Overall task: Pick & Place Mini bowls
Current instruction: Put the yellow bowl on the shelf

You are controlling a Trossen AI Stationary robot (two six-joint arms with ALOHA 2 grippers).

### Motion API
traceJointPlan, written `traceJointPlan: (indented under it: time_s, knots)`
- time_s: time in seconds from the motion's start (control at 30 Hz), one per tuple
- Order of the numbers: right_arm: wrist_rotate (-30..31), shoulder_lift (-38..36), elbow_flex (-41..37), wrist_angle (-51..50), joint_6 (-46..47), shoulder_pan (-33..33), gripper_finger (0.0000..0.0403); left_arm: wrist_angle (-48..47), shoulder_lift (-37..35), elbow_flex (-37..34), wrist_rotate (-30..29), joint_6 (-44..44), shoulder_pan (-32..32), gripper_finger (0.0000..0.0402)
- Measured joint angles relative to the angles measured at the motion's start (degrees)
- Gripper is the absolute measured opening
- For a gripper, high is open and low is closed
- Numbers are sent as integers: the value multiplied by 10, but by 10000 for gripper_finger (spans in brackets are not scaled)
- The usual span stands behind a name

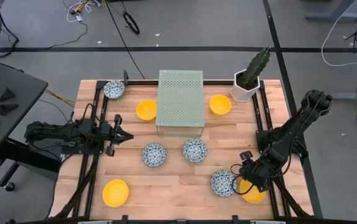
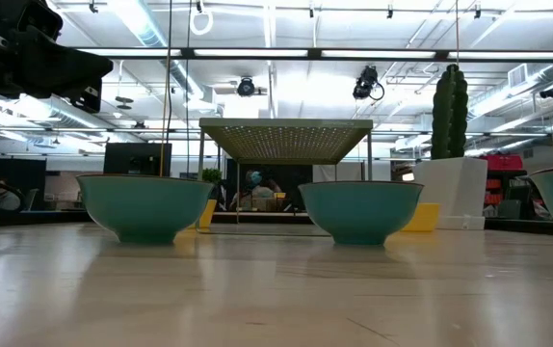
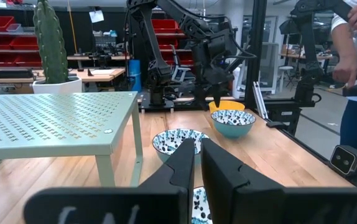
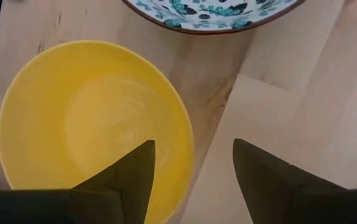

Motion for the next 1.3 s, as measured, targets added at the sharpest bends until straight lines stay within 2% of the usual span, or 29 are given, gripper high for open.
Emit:
traceJointPlan:
  time_s: [0.27, 0.93, 1.13, 1.3]
  knots:
    - [0, 0, -5, -3, -4, 0, 183, 0, 0, 0, 0, 0, 0, 34]
    - [-1, 0, -5, -2, -3, 0, 10, 0, 0, 0, 0, 0, 0, 34]
    - [-14, 0, -5, -1, 6, 0, 3, 0, 0, 0, 0, 0, 0, 34]
    - [-66, -12, 2, -7, 26, 0, 2, 0, 0, 0, 0, 0, 0, 34]
